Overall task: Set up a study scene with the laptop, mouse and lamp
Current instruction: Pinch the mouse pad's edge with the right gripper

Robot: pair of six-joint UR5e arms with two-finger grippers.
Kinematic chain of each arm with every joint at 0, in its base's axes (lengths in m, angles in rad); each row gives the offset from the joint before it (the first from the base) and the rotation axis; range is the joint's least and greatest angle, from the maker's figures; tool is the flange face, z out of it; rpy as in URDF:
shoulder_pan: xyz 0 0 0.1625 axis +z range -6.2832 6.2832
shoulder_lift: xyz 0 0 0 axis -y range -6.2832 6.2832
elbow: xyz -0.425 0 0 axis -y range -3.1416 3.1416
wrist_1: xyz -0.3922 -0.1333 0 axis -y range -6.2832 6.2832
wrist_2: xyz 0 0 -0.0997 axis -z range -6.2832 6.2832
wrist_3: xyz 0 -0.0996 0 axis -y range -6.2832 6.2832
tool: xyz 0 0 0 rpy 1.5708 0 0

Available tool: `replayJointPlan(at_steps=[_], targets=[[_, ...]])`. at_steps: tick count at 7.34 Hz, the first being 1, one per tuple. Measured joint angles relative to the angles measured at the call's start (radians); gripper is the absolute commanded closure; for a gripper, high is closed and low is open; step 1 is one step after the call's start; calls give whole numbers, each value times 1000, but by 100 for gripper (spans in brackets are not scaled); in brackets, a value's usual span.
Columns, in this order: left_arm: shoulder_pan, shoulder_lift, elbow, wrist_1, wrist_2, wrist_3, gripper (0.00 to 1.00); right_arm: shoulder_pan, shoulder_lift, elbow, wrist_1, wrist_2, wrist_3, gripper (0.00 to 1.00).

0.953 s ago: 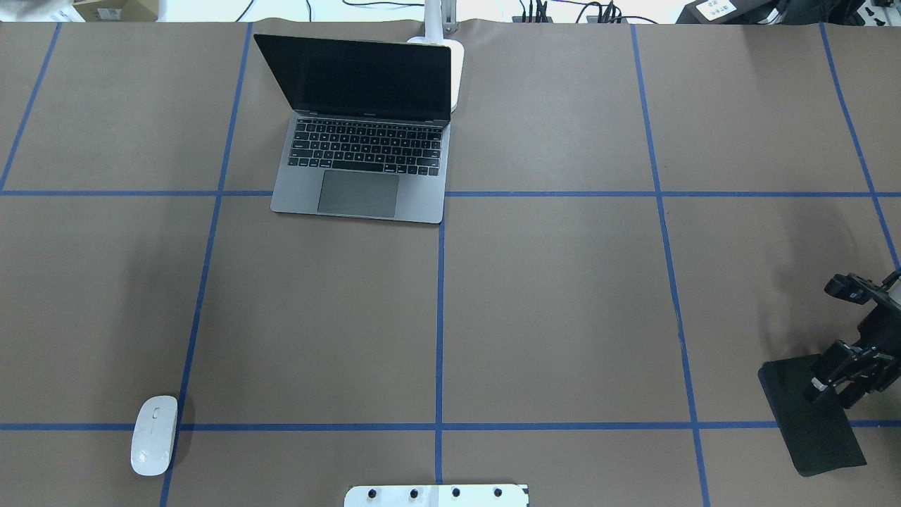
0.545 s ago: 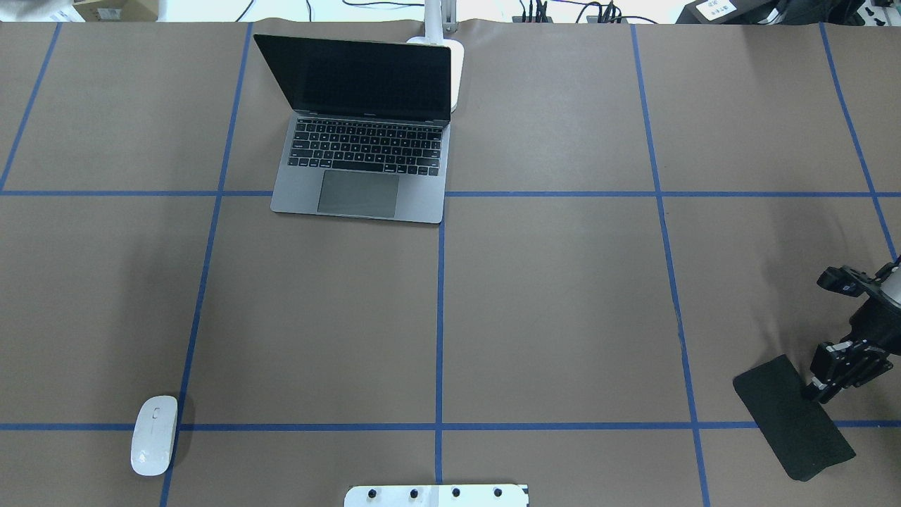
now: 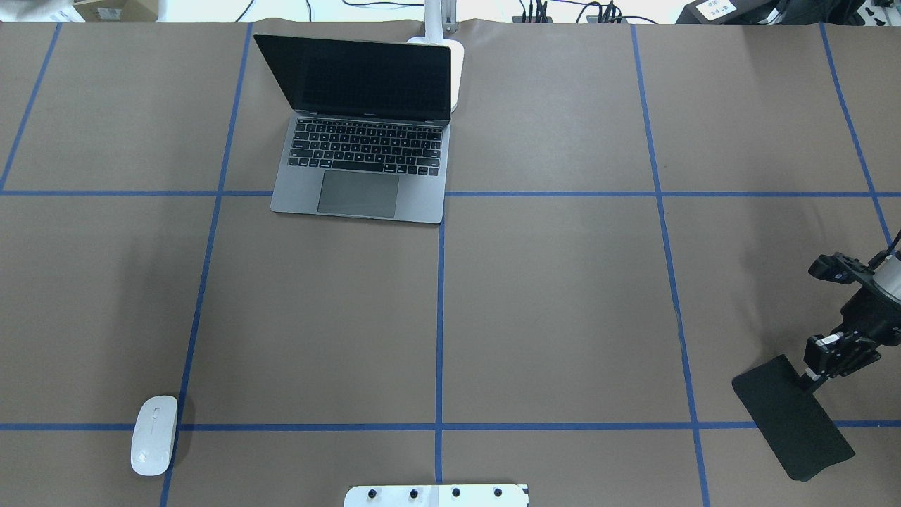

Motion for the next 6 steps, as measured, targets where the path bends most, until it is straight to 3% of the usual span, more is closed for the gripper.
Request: replayJointPlan(at_steps=[3, 4, 6], targets=[[-7, 0, 0, 11, -5, 2, 0, -5, 1, 6, -1, -9, 1, 100], [-8, -1, 0, 13, -5, 5, 0, -13, 1, -9, -1, -19, -28, 61], [-9, 0, 0, 15, -6, 10, 0, -19, 1, -55, -2, -34, -146, 44]])
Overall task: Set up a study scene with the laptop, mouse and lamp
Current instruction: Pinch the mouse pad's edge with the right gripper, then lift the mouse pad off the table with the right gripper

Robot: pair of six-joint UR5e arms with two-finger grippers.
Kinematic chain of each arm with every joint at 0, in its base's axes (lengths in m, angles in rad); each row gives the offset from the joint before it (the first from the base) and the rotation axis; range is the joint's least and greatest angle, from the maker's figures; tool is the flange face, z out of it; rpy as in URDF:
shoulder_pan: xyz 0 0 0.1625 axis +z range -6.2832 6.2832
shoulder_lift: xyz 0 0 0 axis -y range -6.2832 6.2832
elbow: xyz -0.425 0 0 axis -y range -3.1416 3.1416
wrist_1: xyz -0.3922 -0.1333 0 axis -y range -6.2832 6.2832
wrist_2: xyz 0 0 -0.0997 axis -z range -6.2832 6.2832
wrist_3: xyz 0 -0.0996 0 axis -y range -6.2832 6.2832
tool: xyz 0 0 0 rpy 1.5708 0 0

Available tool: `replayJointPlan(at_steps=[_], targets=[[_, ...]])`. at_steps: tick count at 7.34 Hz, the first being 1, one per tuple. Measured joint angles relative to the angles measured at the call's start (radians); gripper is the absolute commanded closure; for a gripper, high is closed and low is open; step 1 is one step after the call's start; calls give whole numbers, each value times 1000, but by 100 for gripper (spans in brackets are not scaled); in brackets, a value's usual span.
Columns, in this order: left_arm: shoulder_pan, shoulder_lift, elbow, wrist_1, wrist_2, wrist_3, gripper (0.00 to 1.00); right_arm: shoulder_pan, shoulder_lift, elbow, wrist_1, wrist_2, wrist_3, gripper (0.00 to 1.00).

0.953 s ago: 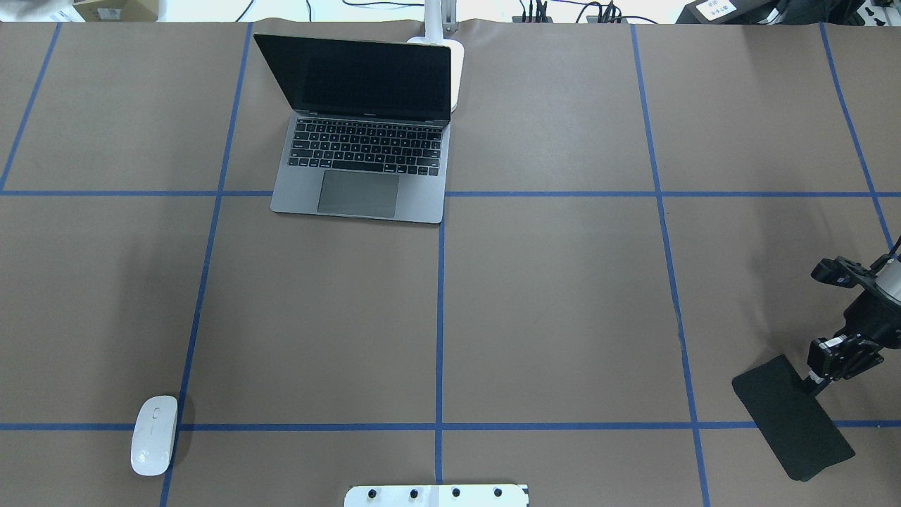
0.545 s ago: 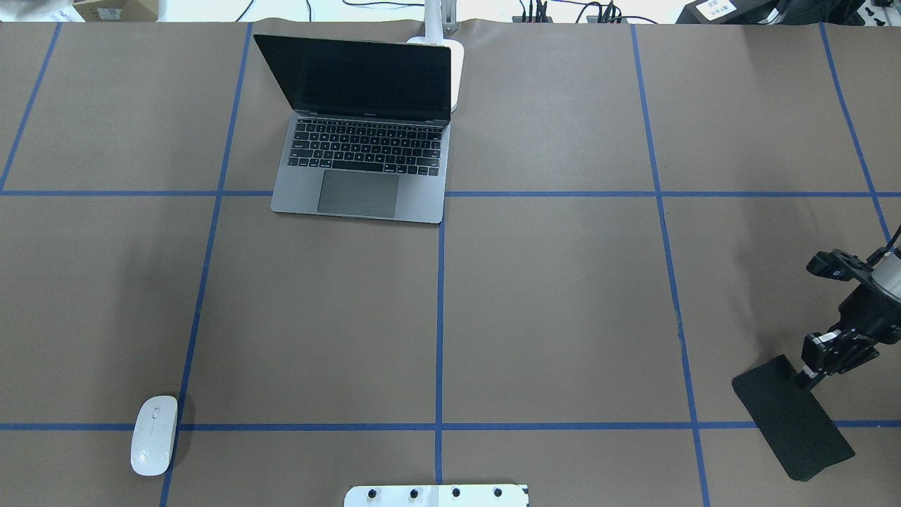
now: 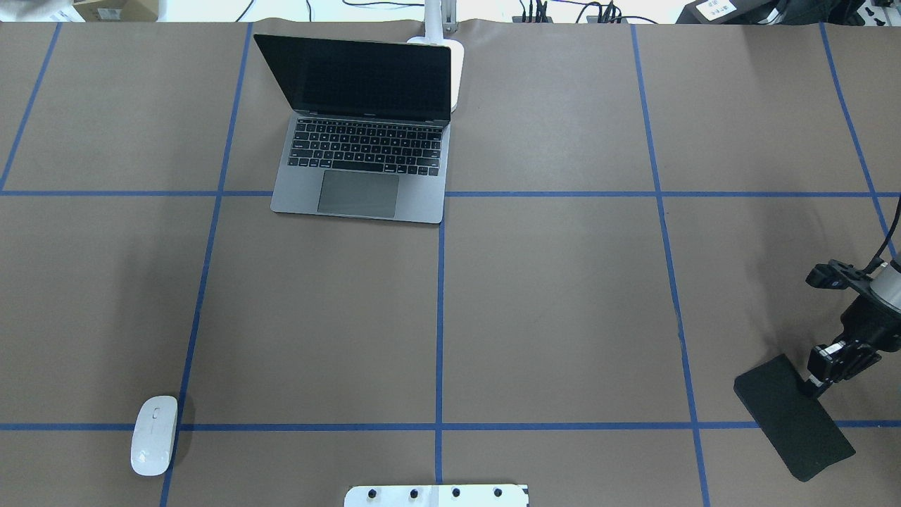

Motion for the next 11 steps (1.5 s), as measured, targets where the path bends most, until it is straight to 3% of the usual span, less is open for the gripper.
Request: replayJointPlan(at_steps=[1, 2, 3, 10, 11], targets=[[-1, 0, 0, 0, 0, 1, 0, 0, 0, -7, 0, 0, -24, 35], [-2, 0, -1, 0, 0, 1, 0, -1, 1, -7, 0, 1, -31, 11], [-4, 1, -1, 0, 0, 1, 0, -1, 1, -7, 0, 2, -32, 2], [-7, 1, -1, 0, 0, 5, 0, -16, 26, -9, 0, -7, -9, 1], [-7, 1, -1, 0, 0, 5, 0, -19, 33, -9, 0, -5, -3, 5]])
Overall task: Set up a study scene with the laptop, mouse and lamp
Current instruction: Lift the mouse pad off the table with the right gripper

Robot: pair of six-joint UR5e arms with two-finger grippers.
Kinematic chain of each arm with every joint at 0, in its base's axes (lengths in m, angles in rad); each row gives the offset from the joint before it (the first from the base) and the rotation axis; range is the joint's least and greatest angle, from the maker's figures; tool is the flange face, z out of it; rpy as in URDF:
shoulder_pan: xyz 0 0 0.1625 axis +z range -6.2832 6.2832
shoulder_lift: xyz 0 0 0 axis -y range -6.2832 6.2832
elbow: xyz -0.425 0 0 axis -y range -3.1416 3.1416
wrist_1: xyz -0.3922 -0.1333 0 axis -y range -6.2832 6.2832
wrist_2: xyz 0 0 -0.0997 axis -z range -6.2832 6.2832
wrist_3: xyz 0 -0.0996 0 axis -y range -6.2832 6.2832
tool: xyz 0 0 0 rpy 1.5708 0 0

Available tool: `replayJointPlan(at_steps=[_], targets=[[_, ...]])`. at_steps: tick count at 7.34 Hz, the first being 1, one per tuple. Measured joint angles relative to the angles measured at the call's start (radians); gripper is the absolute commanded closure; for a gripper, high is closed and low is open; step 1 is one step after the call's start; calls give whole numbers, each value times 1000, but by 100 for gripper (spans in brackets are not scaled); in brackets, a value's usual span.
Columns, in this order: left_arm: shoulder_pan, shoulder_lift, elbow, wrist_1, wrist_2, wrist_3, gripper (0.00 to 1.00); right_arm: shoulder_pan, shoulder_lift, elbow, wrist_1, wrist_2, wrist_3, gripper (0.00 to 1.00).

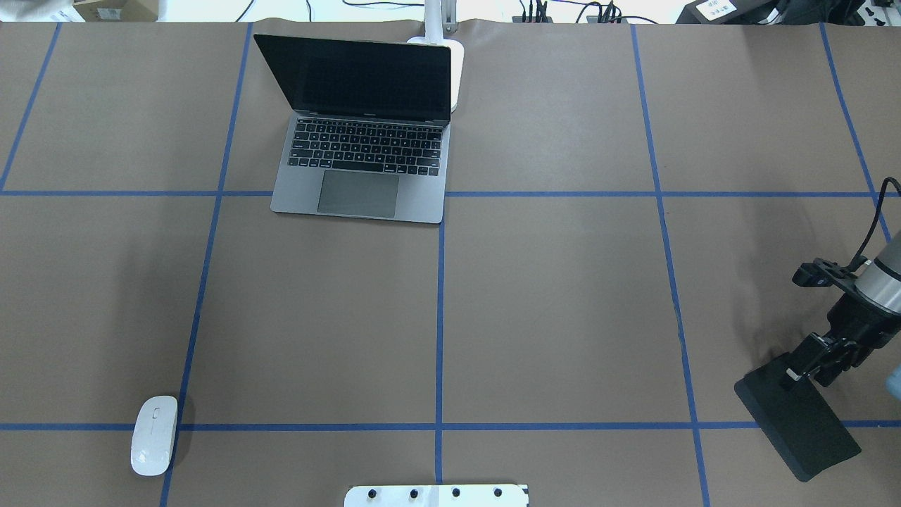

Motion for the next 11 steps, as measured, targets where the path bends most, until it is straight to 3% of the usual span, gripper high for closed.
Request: replayJointPlan(at_steps=[4, 5, 6, 7, 9, 10, 11], targets=[[-1, 0, 0, 0, 0, 0, 0, -13, 12, 0, 0, 0, 42, 68], [-1, 0, 0, 0, -1, 1, 0, -15, 12, -1, 0, -1, 46, 76], [-1, 0, 0, 0, -1, 1, 0, -15, 12, -2, 0, -3, 53, 76], [-2, 0, 0, 0, -1, 1, 0, -16, 12, -2, 0, -12, 64, 86], [-2, 0, 0, 0, -1, 0, 0, -16, 12, -1, 1, -36, 74, 92], [-2, 0, 0, 0, -1, 0, 0, -16, 13, 0, 0, -42, 75, 100], [-2, 0, -1, 0, -1, 0, 0, -16, 13, 1, 0, -44, 76, 100]])
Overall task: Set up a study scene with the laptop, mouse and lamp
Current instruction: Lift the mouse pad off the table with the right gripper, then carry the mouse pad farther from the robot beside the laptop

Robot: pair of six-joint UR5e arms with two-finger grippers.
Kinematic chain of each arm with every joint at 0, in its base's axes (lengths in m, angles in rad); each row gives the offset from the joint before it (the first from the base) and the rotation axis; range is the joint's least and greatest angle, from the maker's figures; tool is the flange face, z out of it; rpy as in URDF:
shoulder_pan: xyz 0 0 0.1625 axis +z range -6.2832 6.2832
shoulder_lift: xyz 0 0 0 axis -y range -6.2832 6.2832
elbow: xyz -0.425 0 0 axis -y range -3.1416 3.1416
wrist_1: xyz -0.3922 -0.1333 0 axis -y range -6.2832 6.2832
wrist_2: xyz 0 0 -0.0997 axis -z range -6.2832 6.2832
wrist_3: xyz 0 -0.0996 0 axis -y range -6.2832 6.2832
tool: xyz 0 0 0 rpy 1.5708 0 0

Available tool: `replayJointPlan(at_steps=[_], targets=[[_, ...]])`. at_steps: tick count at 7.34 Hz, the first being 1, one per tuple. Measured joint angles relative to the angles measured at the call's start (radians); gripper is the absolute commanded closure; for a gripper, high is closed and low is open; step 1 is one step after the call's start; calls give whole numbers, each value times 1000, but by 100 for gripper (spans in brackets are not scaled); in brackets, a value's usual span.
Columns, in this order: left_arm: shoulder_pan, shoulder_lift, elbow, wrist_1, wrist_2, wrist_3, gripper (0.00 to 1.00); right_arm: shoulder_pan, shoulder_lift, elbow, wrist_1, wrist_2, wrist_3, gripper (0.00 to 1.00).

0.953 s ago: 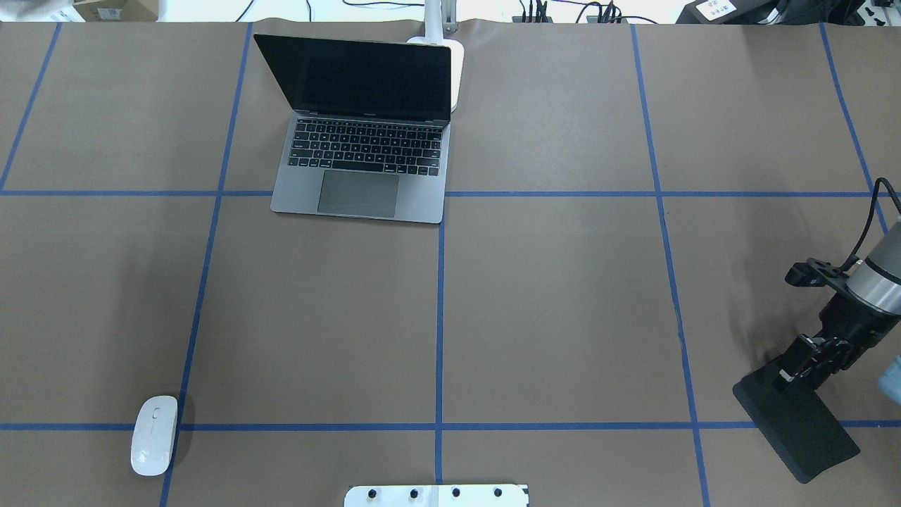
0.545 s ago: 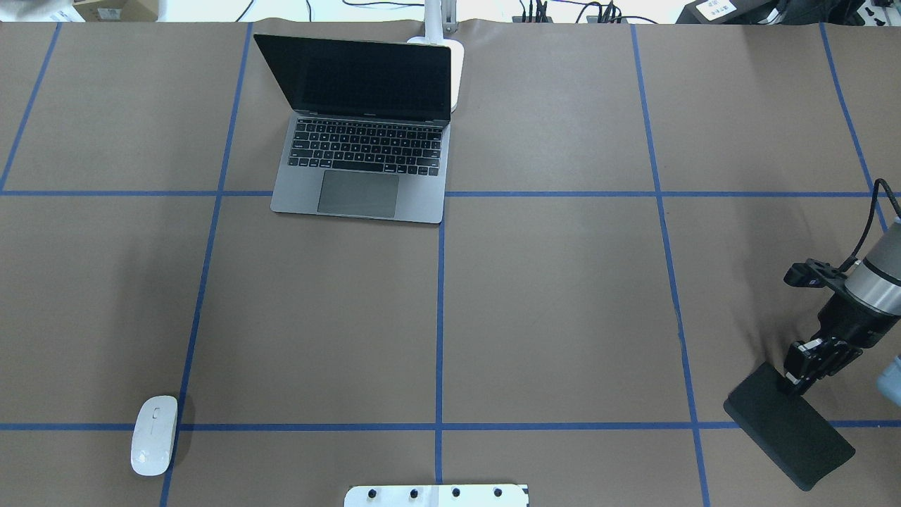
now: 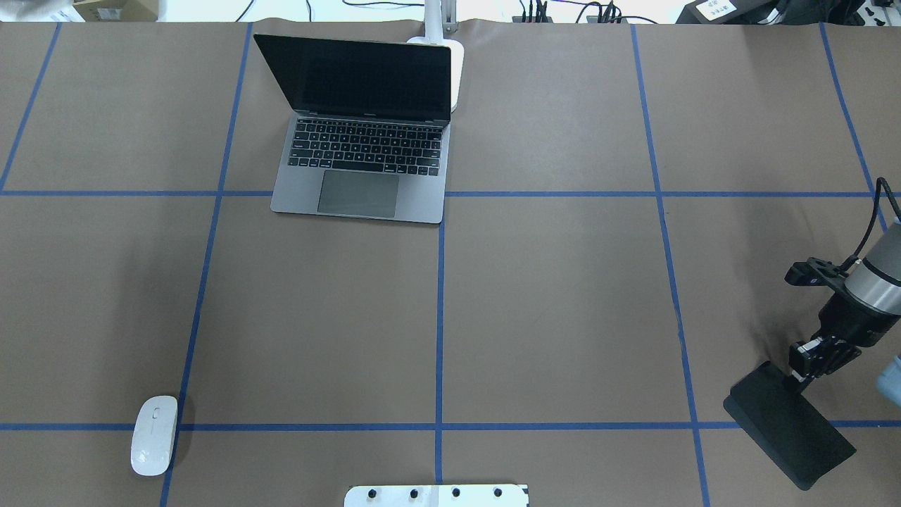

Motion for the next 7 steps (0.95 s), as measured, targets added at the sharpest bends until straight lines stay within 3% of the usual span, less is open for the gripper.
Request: replayJointPlan(at_steps=[3, 7], targets=[[0, 0, 0, 0, 0, 1, 0, 11, -1, 40, 0, -3, 0, 100], [-10, 0, -1, 0, -14, 5, 0, 161, 2, 168, -8, -43, 3, 100]])
